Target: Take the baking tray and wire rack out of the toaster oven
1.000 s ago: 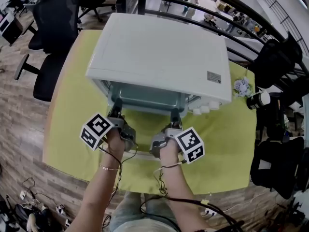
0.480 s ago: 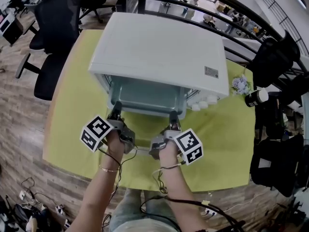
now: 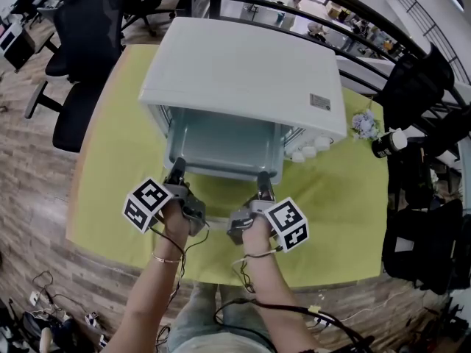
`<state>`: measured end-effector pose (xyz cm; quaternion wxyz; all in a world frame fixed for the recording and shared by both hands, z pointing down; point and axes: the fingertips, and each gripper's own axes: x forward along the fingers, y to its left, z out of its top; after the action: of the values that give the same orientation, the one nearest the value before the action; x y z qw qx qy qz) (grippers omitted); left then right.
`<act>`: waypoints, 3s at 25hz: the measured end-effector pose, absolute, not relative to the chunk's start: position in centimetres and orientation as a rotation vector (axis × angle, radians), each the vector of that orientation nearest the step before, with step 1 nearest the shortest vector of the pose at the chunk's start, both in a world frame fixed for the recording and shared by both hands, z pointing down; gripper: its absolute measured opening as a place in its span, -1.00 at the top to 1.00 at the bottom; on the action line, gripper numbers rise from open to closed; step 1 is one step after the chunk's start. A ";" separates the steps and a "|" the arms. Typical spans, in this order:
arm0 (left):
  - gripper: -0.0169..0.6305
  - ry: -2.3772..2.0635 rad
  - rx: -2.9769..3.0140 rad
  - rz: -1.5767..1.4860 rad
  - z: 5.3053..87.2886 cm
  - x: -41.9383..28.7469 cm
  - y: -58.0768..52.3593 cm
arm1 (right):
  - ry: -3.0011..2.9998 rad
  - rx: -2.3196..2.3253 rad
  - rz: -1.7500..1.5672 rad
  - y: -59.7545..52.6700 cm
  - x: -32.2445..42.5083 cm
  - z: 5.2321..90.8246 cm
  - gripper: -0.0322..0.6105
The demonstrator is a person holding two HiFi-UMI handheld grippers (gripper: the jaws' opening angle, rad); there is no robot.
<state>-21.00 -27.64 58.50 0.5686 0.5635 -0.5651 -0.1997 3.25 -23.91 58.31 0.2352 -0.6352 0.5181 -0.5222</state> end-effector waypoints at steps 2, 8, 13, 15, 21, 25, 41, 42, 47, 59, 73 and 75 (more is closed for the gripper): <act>0.74 -1.325 1.322 -0.469 58.4 -21.1 -27.3 | 1.417 -1.743 -1.434 -23.5 3.2 58.2 0.65; 0.74 -1.321 1.319 -0.466 58.4 -21.2 -26.4 | 1.402 -1.742 -1.445 -22.5 3.0 58.3 0.65; 0.75 -1.307 1.323 -0.477 58.0 -21.3 -25.8 | 1.421 -1.748 -1.427 -21.9 2.9 57.8 0.66; 0.75 -1.306 1.324 -0.474 57.9 -21.4 -25.5 | 1.422 -1.748 -1.427 -21.6 2.8 57.7 0.66; 0.75 -1.315 1.345 -0.458 57.7 -21.4 -24.5 | 1.421 -1.747 -1.436 -20.8 2.7 57.6 0.66; 0.75 -1.316 1.345 -0.456 57.6 -21.4 -24.0 | 1.417 -1.748 -1.442 -20.2 2.7 57.5 0.66; 0.75 -1.317 1.334 -0.479 57.2 -22.3 -19.3 | 1.428 -1.754 -1.471 -15.7 1.8 57.1 0.67; 0.75 -1.315 1.335 -0.481 57.1 -22.3 -19.1 | 1.438 -1.756 -1.468 -15.4 1.8 56.9 0.67; 0.76 -1.298 1.326 -0.490 56.7 -22.4 -17.0 | 1.485 -1.780 -1.446 -13.6 1.6 55.8 0.67; 0.74 -1.309 1.394 -0.497 53.8 -21.1 -10.6 | 1.559 -1.777 -1.406 -7.9 2.9 52.8 0.66; 0.73 -1.248 1.523 -0.380 52.6 -12.8 -6.9 | 1.451 -1.844 -1.343 -1.5 10.6 52.4 0.64; 0.73 -1.227 1.541 -0.364 52.4 -11.3 -6.9 | 1.424 -1.858 -1.327 -0.9 11.9 52.2 0.64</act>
<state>-11.33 -6.88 52.43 0.5391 0.6479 -0.5159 -0.1532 11.89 -0.93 52.23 0.2234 -0.6728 0.5159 -0.4808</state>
